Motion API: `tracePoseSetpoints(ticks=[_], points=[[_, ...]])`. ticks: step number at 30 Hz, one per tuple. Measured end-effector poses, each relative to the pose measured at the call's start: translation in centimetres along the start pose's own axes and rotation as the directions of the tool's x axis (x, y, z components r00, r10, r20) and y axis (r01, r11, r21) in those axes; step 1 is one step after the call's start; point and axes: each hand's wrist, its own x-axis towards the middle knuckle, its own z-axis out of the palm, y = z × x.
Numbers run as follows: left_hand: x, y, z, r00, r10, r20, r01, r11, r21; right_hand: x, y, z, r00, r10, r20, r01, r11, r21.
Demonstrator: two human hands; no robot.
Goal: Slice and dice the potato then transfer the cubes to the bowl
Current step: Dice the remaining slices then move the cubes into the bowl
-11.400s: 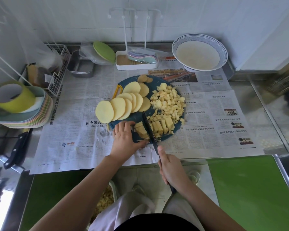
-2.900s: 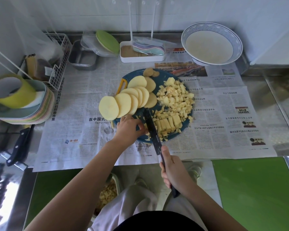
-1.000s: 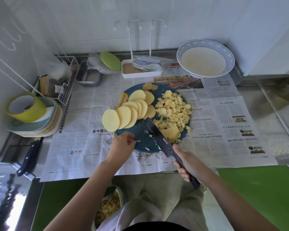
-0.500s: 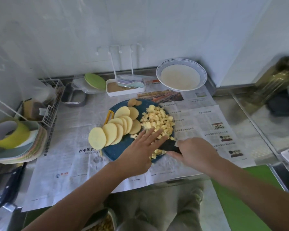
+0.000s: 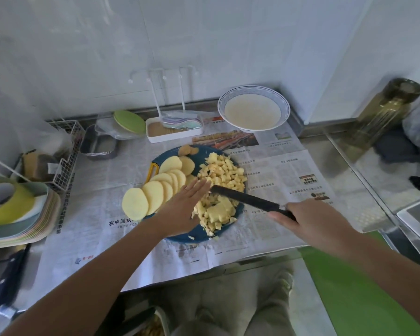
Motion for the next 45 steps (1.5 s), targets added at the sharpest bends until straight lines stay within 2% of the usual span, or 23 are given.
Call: tracePoseSetpoints(ticks=[3, 6, 8, 10, 12, 14, 17, 20, 22, 27, 34, 39, 45], points=[[-0.3, -1.2, -1.1, 0.981, -0.075, -0.179, 0.048, 0.987, -0.153, 0.0, -1.1, 1.6, 0.990, 0.014, 0.141, -0.072, 0.906, 0.418], [-1.3, -2.8, -2.1, 0.908, -0.188, -0.375, 0.110, 0.970, -0.219, 0.1, -3.5, 3.7, 0.931, -0.099, 0.351, -0.180, 0.714, 0.677], [-2.4, -3.6, -2.7, 0.848, -0.336, -0.411, 0.223, 0.928, -0.298, 0.4, -5.2, 5.3, 0.864, -0.197, 0.463, -0.282, 0.574, 0.769], [-3.4, -4.2, -3.1, 0.785, -0.483, -0.388, 0.364, 0.866, -0.343, 0.7, -6.7, 6.6, 0.807, -0.268, 0.527, -0.350, 0.502, 0.791], [-4.4, -4.9, -3.1, 0.734, -0.607, -0.305, 0.518, 0.791, -0.326, 1.1, -7.9, 7.6, 0.776, -0.284, 0.562, -0.404, 0.461, 0.790], [-5.1, -5.6, -2.6, 0.702, -0.682, -0.206, 0.621, 0.727, -0.293, 1.3, -8.2, 8.4, 0.774, -0.264, 0.576, -0.439, 0.432, 0.788], [-5.7, -6.4, -1.3, 0.686, -0.722, -0.097, 0.678, 0.681, -0.278, 1.8, -7.8, 9.0, 0.809, -0.187, 0.557, -0.456, 0.398, 0.796], [-5.8, -6.6, -0.1, 0.691, -0.722, -0.032, 0.680, 0.664, -0.312, 2.4, -7.3, 8.8, 0.861, -0.071, 0.503, -0.442, 0.382, 0.811], [-5.7, -6.5, 0.2, 0.686, -0.726, -0.050, 0.677, 0.662, -0.321, 2.8, -7.3, 8.7, 0.879, -0.038, 0.475, -0.422, 0.398, 0.814], [-5.7, -7.8, 0.1, 0.614, -0.786, -0.063, 0.715, 0.589, -0.376, 2.6, -7.9, 9.2, 0.892, 0.038, 0.451, -0.434, 0.358, 0.827], [-5.6, -8.2, -0.4, 0.609, -0.792, -0.034, 0.734, 0.580, -0.354, 1.9, -9.4, 9.9, 0.911, 0.137, 0.390, -0.413, 0.318, 0.853], [-5.2, -7.5, -0.3, 0.647, -0.762, -0.028, 0.695, 0.605, -0.388, 1.4, -11.1, 10.3, 0.898, 0.206, 0.388, -0.429, 0.219, 0.876], [-4.1, -6.8, -0.2, 0.679, -0.733, -0.025, 0.658, 0.624, -0.422, 1.5, -11.6, 10.5, 0.896, 0.236, 0.375, -0.421, 0.189, 0.887]])
